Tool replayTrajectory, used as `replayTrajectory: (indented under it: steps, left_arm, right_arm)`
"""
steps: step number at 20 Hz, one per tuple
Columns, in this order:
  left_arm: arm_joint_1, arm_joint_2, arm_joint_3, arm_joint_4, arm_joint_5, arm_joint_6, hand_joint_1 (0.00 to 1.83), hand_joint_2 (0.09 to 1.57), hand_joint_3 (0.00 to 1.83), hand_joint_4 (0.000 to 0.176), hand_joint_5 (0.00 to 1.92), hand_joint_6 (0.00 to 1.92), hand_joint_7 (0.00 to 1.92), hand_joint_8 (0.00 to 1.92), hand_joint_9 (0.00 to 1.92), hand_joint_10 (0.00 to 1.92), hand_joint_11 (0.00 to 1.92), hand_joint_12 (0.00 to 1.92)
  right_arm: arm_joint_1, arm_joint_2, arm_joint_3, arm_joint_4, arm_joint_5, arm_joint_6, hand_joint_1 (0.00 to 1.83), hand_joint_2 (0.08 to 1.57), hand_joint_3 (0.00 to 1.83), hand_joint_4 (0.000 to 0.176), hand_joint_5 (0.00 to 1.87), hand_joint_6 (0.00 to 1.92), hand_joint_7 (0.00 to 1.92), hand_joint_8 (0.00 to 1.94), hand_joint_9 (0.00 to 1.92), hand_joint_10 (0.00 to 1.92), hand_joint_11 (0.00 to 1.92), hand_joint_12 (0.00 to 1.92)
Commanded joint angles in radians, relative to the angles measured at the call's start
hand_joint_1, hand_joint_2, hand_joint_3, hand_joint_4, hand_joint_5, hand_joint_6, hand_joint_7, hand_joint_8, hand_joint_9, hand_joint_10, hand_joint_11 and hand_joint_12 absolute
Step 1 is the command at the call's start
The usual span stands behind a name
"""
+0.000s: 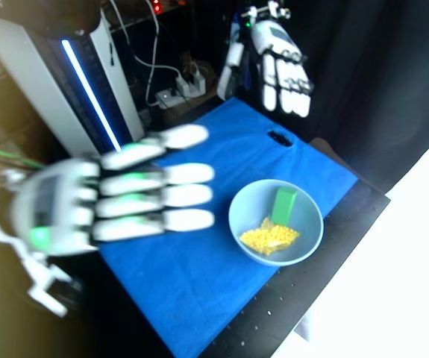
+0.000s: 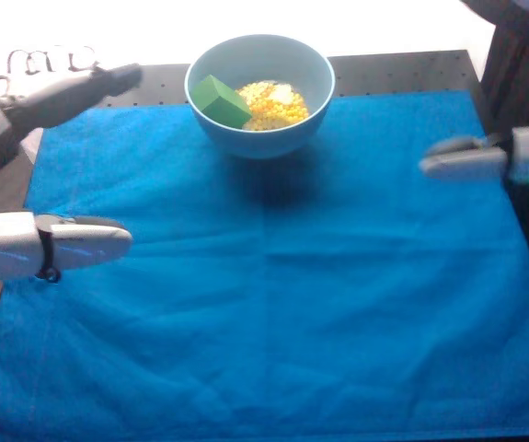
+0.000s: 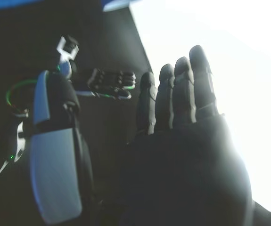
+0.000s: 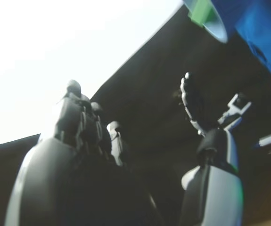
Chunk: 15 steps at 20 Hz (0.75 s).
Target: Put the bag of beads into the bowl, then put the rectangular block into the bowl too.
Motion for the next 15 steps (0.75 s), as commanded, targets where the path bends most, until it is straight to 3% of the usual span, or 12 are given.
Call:
replayTrajectory:
  steps: [1, 2, 3, 4, 6, 9, 10, 11, 12, 13, 14, 15]
  left_arm:
    - [0.018, 0.004, -0.010, -0.025, -0.214, -0.009, 0.70, 1.00, 0.00, 0.061, 0.13, 0.00, 0.12, 0.00, 0.11, 0.01, 0.00, 0.29]
    - [0.037, 0.004, -0.020, -0.040, -0.252, -0.009, 0.69, 0.99, 0.00, 0.058, 0.14, 0.00, 0.15, 0.00, 0.14, 0.01, 0.00, 0.34]
    - [0.064, 0.003, -0.033, -0.056, -0.304, -0.009, 0.68, 0.98, 0.00, 0.111, 0.14, 0.00, 0.12, 0.00, 0.13, 0.00, 0.00, 0.41]
    - [0.083, -0.001, -0.043, -0.067, -0.342, -0.009, 0.62, 0.96, 0.00, 0.123, 0.13, 0.00, 0.09, 0.00, 0.11, 0.00, 0.00, 0.46]
    - [0.109, -0.009, -0.056, -0.080, -0.391, -0.009, 0.53, 0.97, 0.00, 0.110, 0.06, 0.00, 0.02, 0.00, 0.04, 0.00, 0.00, 0.52]
    - [0.120, -0.011, -0.058, -0.092, -0.417, -0.017, 0.39, 1.00, 0.01, 0.111, 0.01, 0.00, 0.07, 0.01, 0.05, 0.00, 0.00, 0.47]
    - [0.121, -0.011, -0.056, -0.094, -0.432, -0.017, 0.36, 1.02, 0.01, 0.086, 0.02, 0.00, 0.08, 0.00, 0.09, 0.01, 0.00, 0.65]
    - [0.121, -0.010, -0.054, -0.094, -0.449, -0.017, 0.39, 1.02, 0.00, 0.089, 0.04, 0.00, 0.10, 0.00, 0.12, 0.01, 0.00, 0.74]
    - [0.120, -0.008, -0.050, -0.094, -0.474, -0.017, 0.40, 1.02, 0.00, 0.098, 0.04, 0.00, 0.07, 0.00, 0.10, 0.01, 0.00, 0.66]
    - [0.119, -0.005, -0.048, -0.094, -0.496, -0.018, 0.33, 1.07, 0.01, 0.111, 0.03, 0.00, 0.06, 0.00, 0.13, 0.01, 0.00, 0.70]
    - [0.117, -0.003, -0.046, -0.093, -0.527, -0.019, 0.29, 1.12, 0.01, 0.111, 0.00, 0.00, 0.04, 0.00, 0.12, 0.01, 0.00, 0.64]
    - [0.116, 0.000, -0.046, -0.088, -0.566, -0.023, 0.23, 1.14, 0.01, 0.110, 0.00, 0.00, 0.04, 0.00, 0.09, 0.01, 0.00, 0.46]
  right_arm:
    - [-0.032, 0.016, -0.029, 0.080, 0.207, 0.002, 0.78, 0.87, 0.01, 0.176, 0.00, 0.00, 0.00, 0.00, 0.00, 0.00, 0.00, 0.00]
    - [-0.069, 0.025, -0.053, 0.109, 0.234, 0.002, 0.80, 0.88, 0.01, 0.176, 0.00, 0.00, 0.00, 0.00, 0.00, 0.00, 0.00, 0.00]
    - [-0.114, 0.031, -0.082, 0.146, 0.269, 0.002, 0.74, 0.85, 0.00, 0.176, 0.00, 0.00, 0.01, 0.00, 0.00, 0.00, 0.00, 0.00]
    - [-0.153, 0.031, -0.097, 0.179, 0.297, 0.002, 0.67, 0.85, 0.00, 0.176, 0.00, 0.00, 0.00, 0.00, 0.00, 0.00, 0.00, 0.00]
    - [-0.225, 0.031, -0.125, 0.243, 0.341, 0.002, 0.66, 0.86, 0.00, 0.176, 0.00, 0.00, 0.00, 0.00, 0.00, 0.00, 0.00, 0.00]
    - [-0.258, 0.032, -0.131, 0.285, 0.352, 0.002, 0.72, 0.83, 0.00, 0.176, 0.00, 0.00, 0.00, 0.00, 0.00, 0.00, 0.00, 0.00]
    - [-0.257, 0.032, -0.131, 0.285, 0.356, 0.002, 0.72, 0.82, 0.00, 0.176, 0.01, 0.00, 0.00, 0.00, 0.00, 0.00, 0.00, 0.00]
    - [-0.257, 0.031, -0.131, 0.285, 0.366, 0.002, 0.73, 0.83, 0.00, 0.176, 0.00, 0.00, 0.00, 0.00, 0.00, 0.00, 0.00, 0.00]
    - [-0.257, 0.031, -0.131, 0.286, 0.382, 0.002, 0.73, 0.85, 0.00, 0.176, 0.01, 0.00, 0.00, 0.00, 0.00, 0.00, 0.00, 0.00]
    - [-0.257, 0.031, -0.132, 0.286, 0.398, 0.002, 0.76, 0.86, 0.01, 0.176, 0.00, 0.00, 0.00, 0.00, 0.00, 0.00, 0.00, 0.00]
    - [-0.257, 0.033, -0.134, 0.291, 0.421, 0.002, 0.77, 0.92, 0.03, 0.176, 0.00, 0.00, 0.00, 0.00, 0.00, 0.00, 0.00, 0.00]
    - [-0.257, 0.045, -0.140, 0.293, 0.438, 0.002, 0.81, 0.92, 0.01, 0.176, 0.10, 0.01, 0.00, 0.00, 0.00, 0.00, 0.00, 0.00]
